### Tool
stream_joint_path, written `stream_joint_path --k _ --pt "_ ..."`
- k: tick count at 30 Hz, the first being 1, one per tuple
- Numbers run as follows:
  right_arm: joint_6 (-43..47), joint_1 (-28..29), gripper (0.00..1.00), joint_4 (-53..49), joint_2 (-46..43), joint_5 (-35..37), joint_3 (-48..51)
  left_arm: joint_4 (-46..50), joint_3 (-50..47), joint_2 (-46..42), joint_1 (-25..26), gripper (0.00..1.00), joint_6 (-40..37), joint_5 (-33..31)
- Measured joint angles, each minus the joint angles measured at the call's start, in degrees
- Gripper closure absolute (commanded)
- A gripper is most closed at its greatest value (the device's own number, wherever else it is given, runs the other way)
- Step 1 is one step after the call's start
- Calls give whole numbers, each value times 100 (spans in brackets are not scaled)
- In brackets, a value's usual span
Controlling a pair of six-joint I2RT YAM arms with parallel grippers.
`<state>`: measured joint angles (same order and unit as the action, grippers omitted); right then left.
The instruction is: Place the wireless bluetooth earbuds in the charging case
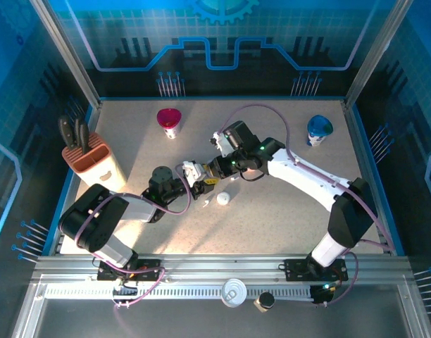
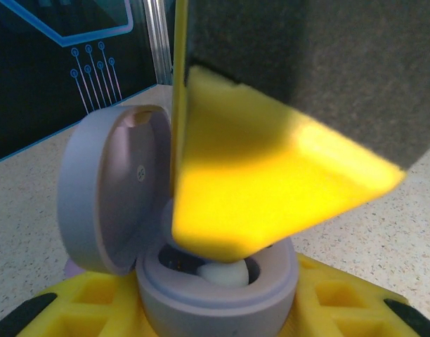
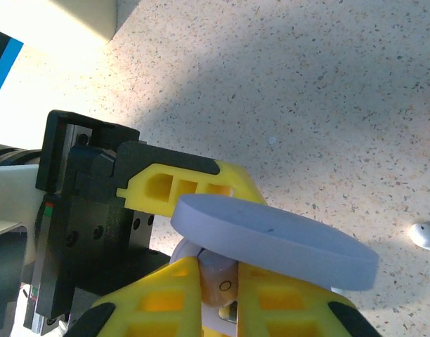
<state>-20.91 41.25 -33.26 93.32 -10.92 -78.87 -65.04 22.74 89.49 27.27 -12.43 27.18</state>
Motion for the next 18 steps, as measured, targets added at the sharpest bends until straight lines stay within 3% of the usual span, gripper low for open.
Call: stream_joint_path --k 10,18 --pt "-70 2 56 258 -210 22 240 17 -2 0 0 62 0 -44" --pt "-157 -284 53 645 -1176 35 782 -20 -33 0 0 62 0 -39"
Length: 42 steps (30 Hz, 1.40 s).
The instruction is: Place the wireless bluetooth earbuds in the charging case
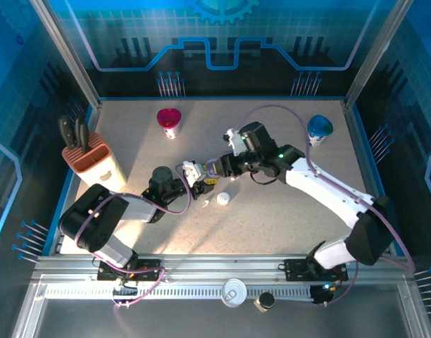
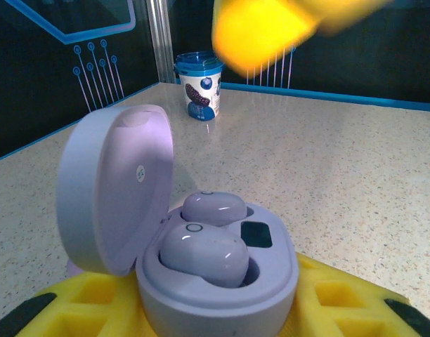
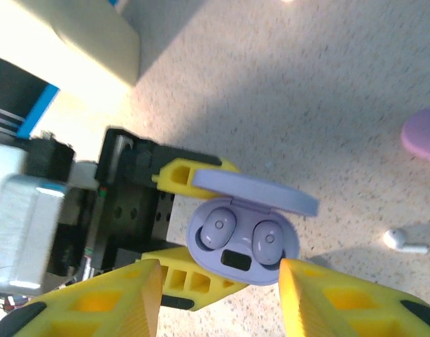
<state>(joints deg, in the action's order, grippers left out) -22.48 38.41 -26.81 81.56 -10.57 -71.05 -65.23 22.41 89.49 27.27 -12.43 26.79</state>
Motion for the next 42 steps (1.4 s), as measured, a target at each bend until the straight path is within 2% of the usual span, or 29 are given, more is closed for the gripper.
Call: stream_joint_path --k 5,16,21,29,34,42 --pt "-59 -308 51 247 -22 -13 0 -127 -105 0 0 63 -9 28" --pt "138 -358 45 149 1064 153 -474 -280 -208 -11 0 63 -4 63" --pt "249 -334 43 190 1043 109 -413 -177 -210 -81 0 65 208 -37" --pt "240 -247 43 243 387 -46 422 -173 -83 -90 11 65 527 -173" --pt "-240 -404 38 592 -179 -286 859 -354 57 -90 11 64 675 -170" --pt "-1604 -938 31 1923 -452 -1357 1670 -754 59 -90 11 64 1016 -96"
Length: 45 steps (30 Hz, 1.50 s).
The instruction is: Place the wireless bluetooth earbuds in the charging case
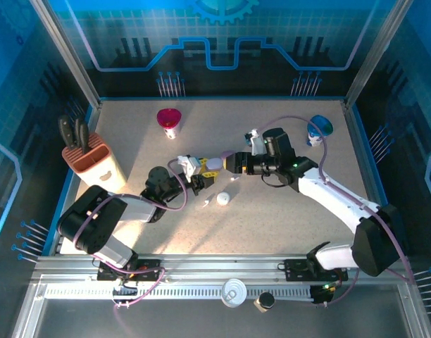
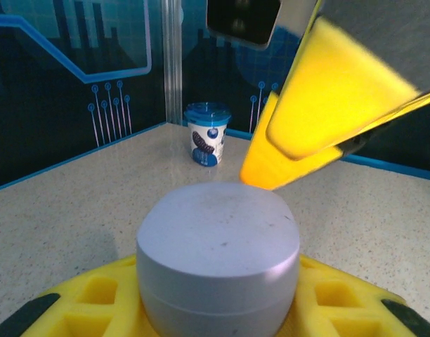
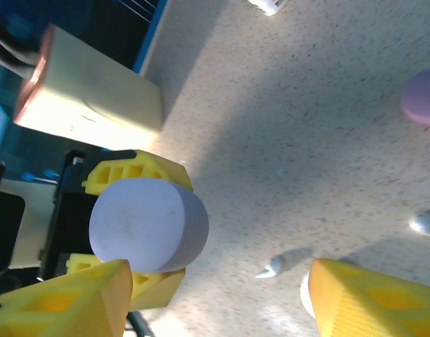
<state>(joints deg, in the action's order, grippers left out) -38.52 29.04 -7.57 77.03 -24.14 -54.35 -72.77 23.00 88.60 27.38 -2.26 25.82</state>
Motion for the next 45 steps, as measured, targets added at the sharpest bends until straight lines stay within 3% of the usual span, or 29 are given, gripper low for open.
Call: stream_joint_path --k 11,15,21,23,25,29,32,37,45 --pt "-1617 -87 36 2144 507 -1462 592 -409 22 66 -4 65 345 278" --pt "-1941 -83 50 2643 702 -1694 595 -431 31 66 -7 65 387 367" --pt "-2308 -87 79 3073 798 -1832 605 -481 35 70 -33 62 385 404" --pt "-2387 -101 84 3117 798 -1832 612 -516 37 70 -39 61 382 400" --pt "-2413 -101 85 3121 798 -1812 621 -525 37 79 -44 55 372 400" --pt "-2341 -107 86 3071 796 -1794 697 -555 46 146 -31 31 369 461" --pt "-2129 -144 86 2806 767 -1692 726 -542 48 146 -26 21 369 503" --pt "-1530 -400 85 2006 459 -1303 807 -63 59 79 -26 12 238 546" --pt "-673 -1180 85 935 -125 -219 1692 1996 433 -496 -20 5 -466 911"
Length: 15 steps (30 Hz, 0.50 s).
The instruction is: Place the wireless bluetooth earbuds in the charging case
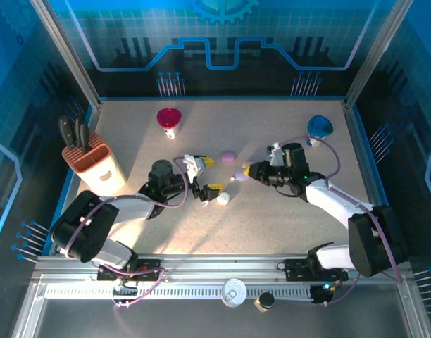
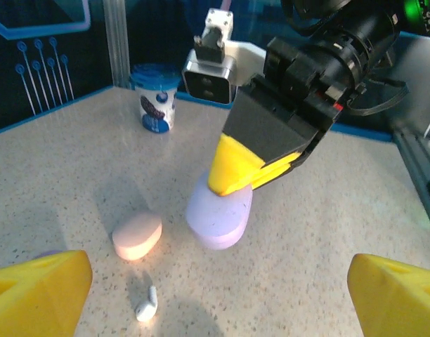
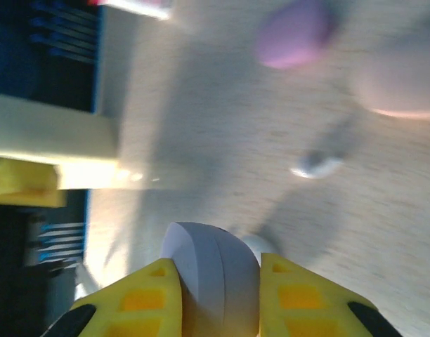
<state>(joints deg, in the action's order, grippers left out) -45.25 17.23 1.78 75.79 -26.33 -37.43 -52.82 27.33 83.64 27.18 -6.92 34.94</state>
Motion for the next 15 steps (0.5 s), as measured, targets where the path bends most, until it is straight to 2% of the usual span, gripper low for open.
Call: stream_joint_path --k 4,8,10,13,15 --pt "127 -505 85 -164 -85 297 715 1064 221 -203 9 5 -442 76" --pt "232 -721 82 -260 -90 564 1150 1764 372 -245 42 5 -728 87" --pt "267 -756 74 -205 -92 581 1189 1950 376 -245 48 5 -815 90" --pt "341 -763 54 -133 -90 669 1189 2173 391 -245 63 5 -852 83" --pt "422 -767 44 -149 -94 769 1189 2302 439 -245 81 5 -846 24"
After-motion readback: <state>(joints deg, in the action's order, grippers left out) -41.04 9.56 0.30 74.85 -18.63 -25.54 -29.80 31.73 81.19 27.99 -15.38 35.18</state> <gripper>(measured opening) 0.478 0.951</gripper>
